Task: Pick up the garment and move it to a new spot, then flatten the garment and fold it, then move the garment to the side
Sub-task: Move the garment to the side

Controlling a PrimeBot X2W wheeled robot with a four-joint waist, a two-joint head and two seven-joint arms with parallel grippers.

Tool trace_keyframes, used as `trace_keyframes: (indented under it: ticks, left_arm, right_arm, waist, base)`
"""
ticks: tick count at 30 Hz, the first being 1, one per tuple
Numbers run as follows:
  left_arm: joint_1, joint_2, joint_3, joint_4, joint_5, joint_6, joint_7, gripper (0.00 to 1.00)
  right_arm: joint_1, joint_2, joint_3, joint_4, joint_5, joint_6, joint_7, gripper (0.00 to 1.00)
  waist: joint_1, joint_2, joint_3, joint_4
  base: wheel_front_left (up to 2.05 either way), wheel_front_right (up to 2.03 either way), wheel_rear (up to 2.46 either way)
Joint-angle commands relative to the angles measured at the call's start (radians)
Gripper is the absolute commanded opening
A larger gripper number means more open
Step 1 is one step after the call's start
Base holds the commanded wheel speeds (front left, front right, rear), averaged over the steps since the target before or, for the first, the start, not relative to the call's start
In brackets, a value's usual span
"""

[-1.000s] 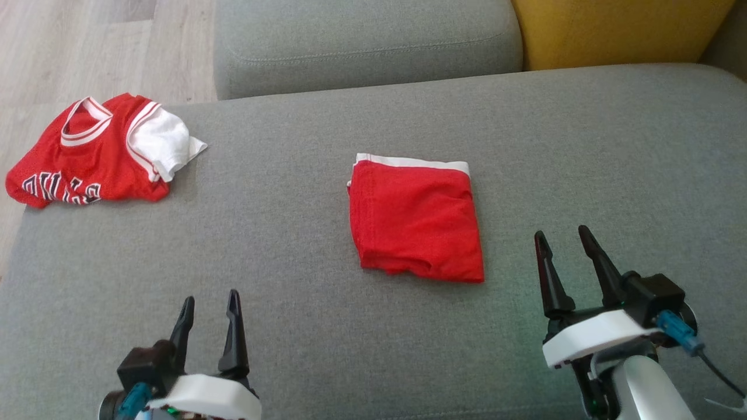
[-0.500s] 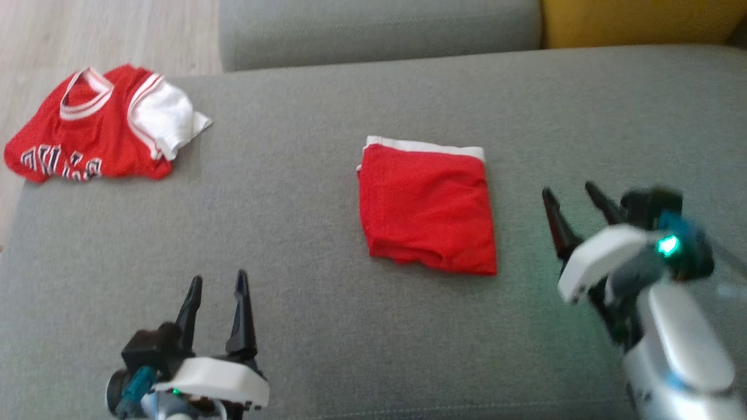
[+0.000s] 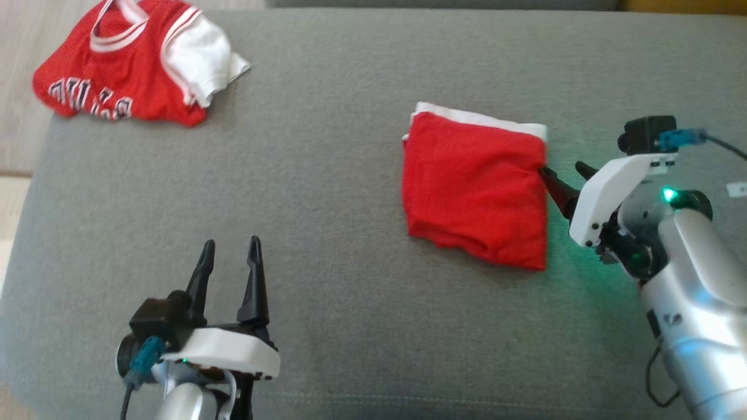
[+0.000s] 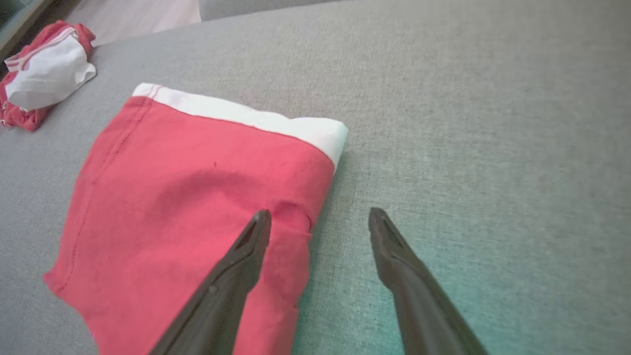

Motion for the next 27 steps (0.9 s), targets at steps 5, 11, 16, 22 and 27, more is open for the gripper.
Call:
trace_keyframes:
  ticks: [5,11,16,22,27]
  left_arm:
    - [-0.051,-0.002,0.024,-0.029,-0.008,0.0,-0.012,1.0]
    - [-0.062,-0.002,0.02,-0.031,-0.01,0.003,-0.012,1.0]
    - [-0.065,-0.002,0.021,-0.033,-0.009,0.005,-0.012,1.0]
    - [-0.072,-0.002,0.018,-0.05,0.002,0.002,-0.012,1.0]
    - [-0.079,-0.002,0.007,-0.074,0.017,-0.008,-0.012,1.0]
  right_arm:
    - [-0.074,-0.033,0.054,0.045,0.066,-0.001,0.045,1.0]
    - [-0.111,-0.033,0.103,0.109,0.151,-0.001,0.083,0.45]
    - [-0.129,-0.05,0.155,0.113,0.211,-0.001,0.078,0.0]
    - [-0.154,-0.105,0.219,0.093,0.229,-0.001,0.019,0.0]
    - [-0.174,-0.167,0.26,0.065,0.229,-0.001,-0.013,0.0]
  waist:
    - [-0.0001,0.0,0.038,0.048]
    - [-0.0001,0.0,0.052,0.068]
    - [-0.0001,0.0,0.058,0.07]
    - [-0.0001,0.0,0.067,0.043]
    - [-0.0001,0.0,0.08,-0.026]
  base:
    - [0.0,0.0,0.0]
    - [0.0,0.0,0.0]
    - [0.0,0.0,0.0]
    - [0.0,0.0,0.0]
    - [0.0,0.0,0.0]
